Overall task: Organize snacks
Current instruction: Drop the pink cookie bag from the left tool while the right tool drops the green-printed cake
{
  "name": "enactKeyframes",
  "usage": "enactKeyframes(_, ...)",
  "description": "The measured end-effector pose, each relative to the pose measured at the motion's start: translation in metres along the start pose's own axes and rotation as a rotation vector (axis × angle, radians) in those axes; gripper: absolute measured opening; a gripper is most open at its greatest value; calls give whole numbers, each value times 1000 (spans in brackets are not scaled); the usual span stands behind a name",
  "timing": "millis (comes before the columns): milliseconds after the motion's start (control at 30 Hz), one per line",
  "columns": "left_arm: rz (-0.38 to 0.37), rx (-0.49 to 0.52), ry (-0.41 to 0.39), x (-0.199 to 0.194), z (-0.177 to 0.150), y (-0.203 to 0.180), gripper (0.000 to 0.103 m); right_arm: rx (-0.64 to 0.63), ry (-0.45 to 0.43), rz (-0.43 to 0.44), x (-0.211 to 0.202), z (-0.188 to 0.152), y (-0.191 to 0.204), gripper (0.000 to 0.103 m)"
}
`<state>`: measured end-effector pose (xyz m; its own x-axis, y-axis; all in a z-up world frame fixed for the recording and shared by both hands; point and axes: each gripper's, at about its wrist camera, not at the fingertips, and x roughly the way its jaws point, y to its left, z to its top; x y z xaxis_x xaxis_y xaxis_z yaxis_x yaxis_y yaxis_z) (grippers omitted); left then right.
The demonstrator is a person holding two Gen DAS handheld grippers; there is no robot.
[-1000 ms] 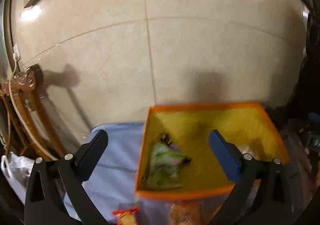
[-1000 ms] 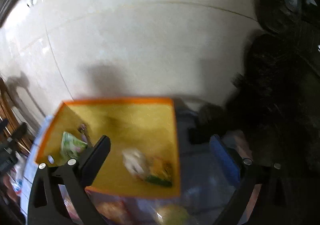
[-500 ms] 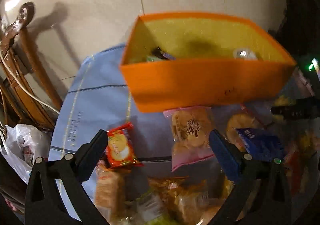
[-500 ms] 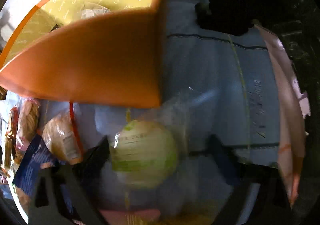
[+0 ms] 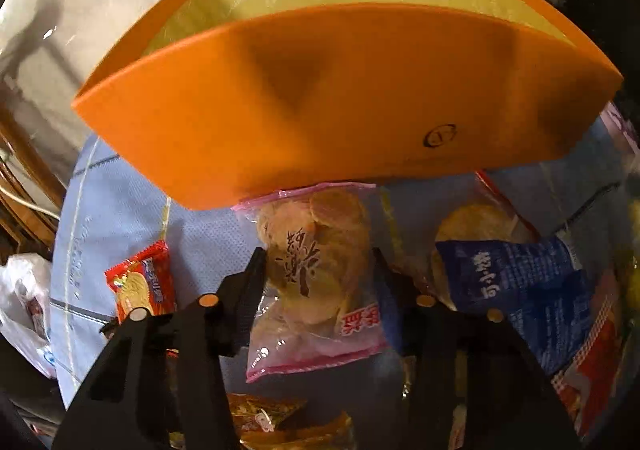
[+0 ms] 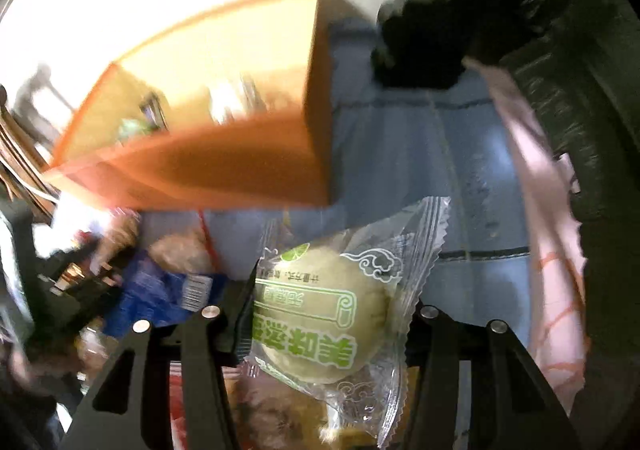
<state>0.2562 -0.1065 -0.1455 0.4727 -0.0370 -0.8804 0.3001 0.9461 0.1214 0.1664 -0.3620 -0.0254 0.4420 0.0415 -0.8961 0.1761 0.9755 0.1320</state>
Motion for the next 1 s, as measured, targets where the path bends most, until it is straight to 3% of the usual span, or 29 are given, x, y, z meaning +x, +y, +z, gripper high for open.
enactKeyframes(200, 17, 5, -41, -33, -5, 2, 43, -4, -131, 34, -47, 19, 6, 52)
enactKeyframes(433, 71, -12, -182, -107, -4, 6, 43, -15, -220, 93, -88, 21, 30, 52)
enactKeyframes(600, 80, -2, -304, -152, 31, 10, 43, -29, -281, 82, -105, 35, 50, 52)
enactKeyframes(733, 24, -76, -390, -182, 73, 24, 43, -46, -363, 21, -115, 55, 67, 53)
enactKeyframes(867, 36, -98, -432, -192, 108, 32, 43, -16, -402, -3, -108, 75, 75, 53)
enactKeyframes(1000, 12, -126, -407, -183, 126, 35, 43, -14, -432, -28, -102, 90, 83, 53)
